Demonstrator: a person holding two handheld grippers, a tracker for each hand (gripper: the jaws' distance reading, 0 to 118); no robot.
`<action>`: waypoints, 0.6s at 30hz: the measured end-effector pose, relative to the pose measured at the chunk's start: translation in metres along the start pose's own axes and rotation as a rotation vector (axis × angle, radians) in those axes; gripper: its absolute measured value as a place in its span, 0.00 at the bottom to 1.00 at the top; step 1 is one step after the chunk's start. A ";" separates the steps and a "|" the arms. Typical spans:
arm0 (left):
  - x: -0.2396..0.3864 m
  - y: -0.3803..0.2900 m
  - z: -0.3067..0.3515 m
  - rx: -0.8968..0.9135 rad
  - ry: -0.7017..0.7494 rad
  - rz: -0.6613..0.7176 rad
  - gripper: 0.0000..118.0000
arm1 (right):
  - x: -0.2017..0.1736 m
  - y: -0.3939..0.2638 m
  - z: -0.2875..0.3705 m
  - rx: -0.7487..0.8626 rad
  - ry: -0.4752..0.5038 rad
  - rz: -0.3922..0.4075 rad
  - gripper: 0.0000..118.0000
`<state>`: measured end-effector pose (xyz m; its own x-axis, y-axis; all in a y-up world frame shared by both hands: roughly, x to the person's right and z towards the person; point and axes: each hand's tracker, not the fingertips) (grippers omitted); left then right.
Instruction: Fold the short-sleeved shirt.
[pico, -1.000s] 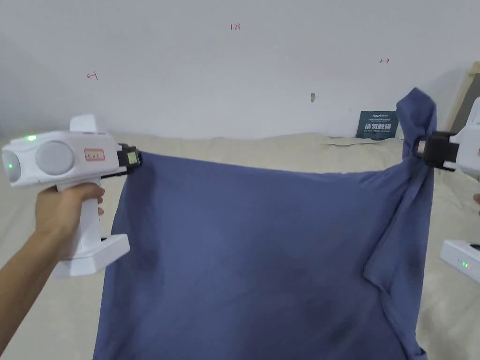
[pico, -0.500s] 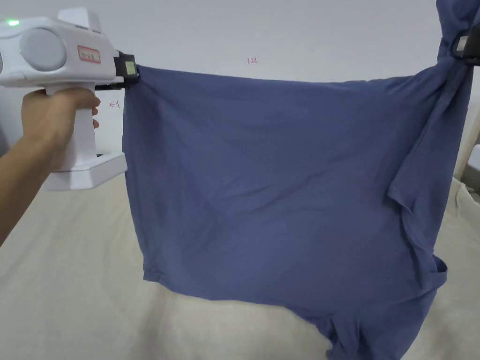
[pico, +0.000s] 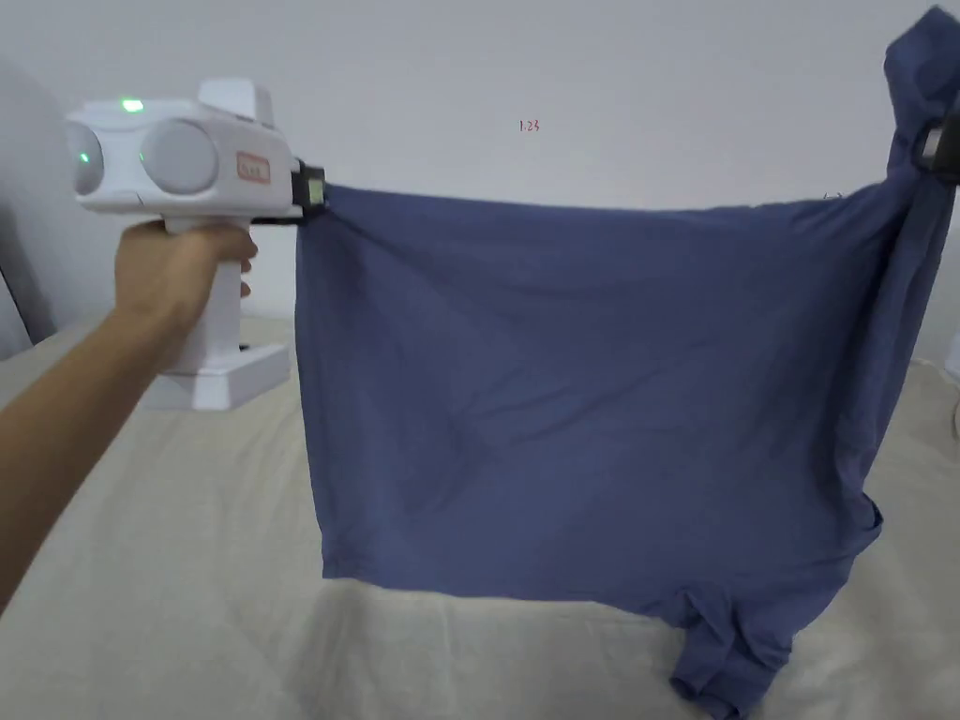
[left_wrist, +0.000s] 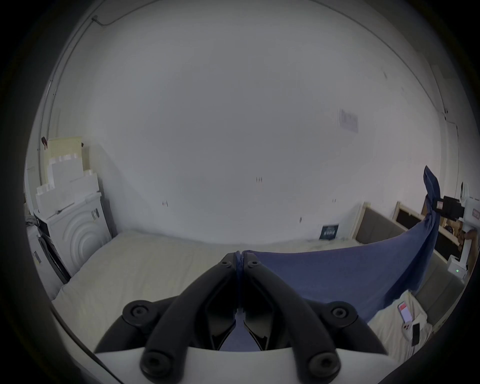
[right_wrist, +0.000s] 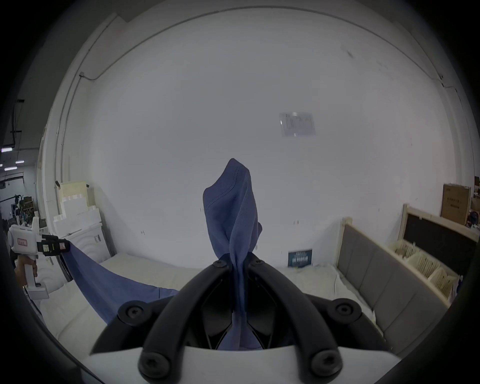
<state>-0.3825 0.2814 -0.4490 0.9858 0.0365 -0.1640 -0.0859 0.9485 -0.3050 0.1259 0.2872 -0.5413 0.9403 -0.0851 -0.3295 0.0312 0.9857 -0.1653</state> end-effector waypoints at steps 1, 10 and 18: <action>0.000 -0.014 -0.009 -0.032 0.004 -0.007 0.01 | 0.002 -0.014 -0.005 -0.032 -0.005 -0.008 0.04; -0.004 -0.129 -0.049 -0.229 -0.004 0.029 0.01 | 0.023 -0.138 -0.029 -0.240 -0.014 -0.083 0.04; -0.005 -0.207 -0.027 -0.329 -0.022 0.024 0.01 | 0.027 -0.212 0.014 -0.337 -0.013 -0.125 0.04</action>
<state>-0.3732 0.0764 -0.4103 0.9855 0.0675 -0.1559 -0.1475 0.7951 -0.5883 0.1492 0.0779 -0.5019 0.9406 -0.1976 -0.2761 0.0345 0.8646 -0.5012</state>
